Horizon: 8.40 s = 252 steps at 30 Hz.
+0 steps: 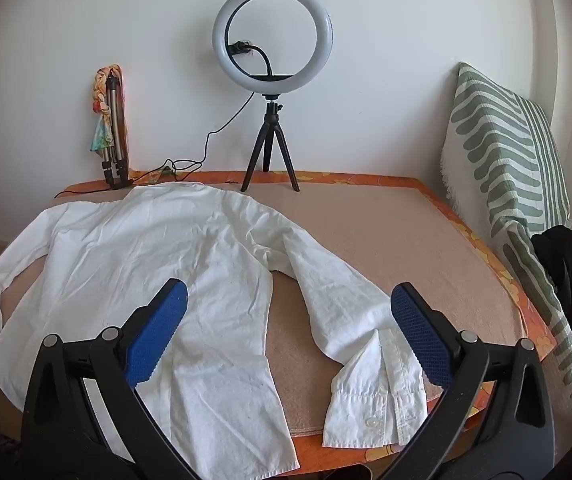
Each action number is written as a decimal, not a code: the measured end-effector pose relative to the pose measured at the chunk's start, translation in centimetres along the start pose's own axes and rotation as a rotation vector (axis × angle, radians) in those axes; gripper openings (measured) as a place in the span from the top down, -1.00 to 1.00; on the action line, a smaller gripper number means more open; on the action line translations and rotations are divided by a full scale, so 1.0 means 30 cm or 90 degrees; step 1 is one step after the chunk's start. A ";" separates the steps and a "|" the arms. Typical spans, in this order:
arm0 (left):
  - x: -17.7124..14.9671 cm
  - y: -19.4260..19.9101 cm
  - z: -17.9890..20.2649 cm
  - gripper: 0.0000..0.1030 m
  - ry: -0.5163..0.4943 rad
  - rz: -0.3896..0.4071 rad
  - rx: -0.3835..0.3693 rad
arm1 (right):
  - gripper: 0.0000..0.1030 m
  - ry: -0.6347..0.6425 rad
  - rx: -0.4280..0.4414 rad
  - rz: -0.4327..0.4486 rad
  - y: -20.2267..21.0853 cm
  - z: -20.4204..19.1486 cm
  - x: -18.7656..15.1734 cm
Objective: Fold small clothes
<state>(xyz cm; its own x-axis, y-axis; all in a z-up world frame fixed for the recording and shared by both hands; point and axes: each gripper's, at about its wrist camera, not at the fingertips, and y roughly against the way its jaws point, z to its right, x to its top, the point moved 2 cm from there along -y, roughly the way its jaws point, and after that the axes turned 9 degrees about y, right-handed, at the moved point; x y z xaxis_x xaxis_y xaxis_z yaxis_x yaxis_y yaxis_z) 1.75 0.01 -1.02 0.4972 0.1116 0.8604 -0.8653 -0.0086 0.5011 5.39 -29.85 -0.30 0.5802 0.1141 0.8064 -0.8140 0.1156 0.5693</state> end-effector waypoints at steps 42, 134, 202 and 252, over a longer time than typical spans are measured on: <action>-0.021 0.017 -0.010 -0.99 0.000 0.010 0.002 | -1.00 0.010 -0.011 0.005 -0.011 -0.031 -0.008; -0.254 -0.329 -0.711 0.17 0.242 -0.273 0.017 | -0.86 0.155 0.344 -0.063 -0.182 -0.739 0.330; -0.304 -0.184 -0.077 0.94 -0.150 -0.279 -0.305 | 0.89 0.041 0.434 -0.364 -0.869 -1.034 0.371; -0.397 -0.182 -0.401 0.95 0.107 -0.318 -0.183 | 0.77 0.251 0.337 -0.322 -0.856 -1.377 0.378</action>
<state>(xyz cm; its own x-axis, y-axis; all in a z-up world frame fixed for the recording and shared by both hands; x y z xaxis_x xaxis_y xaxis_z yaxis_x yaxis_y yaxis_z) -0.21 10.67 -15.11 0.8520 0.1889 0.4884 -0.5230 0.3519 0.7763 34.04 9.24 -12.38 0.7672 0.5212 0.3738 -0.3007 -0.2225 0.9274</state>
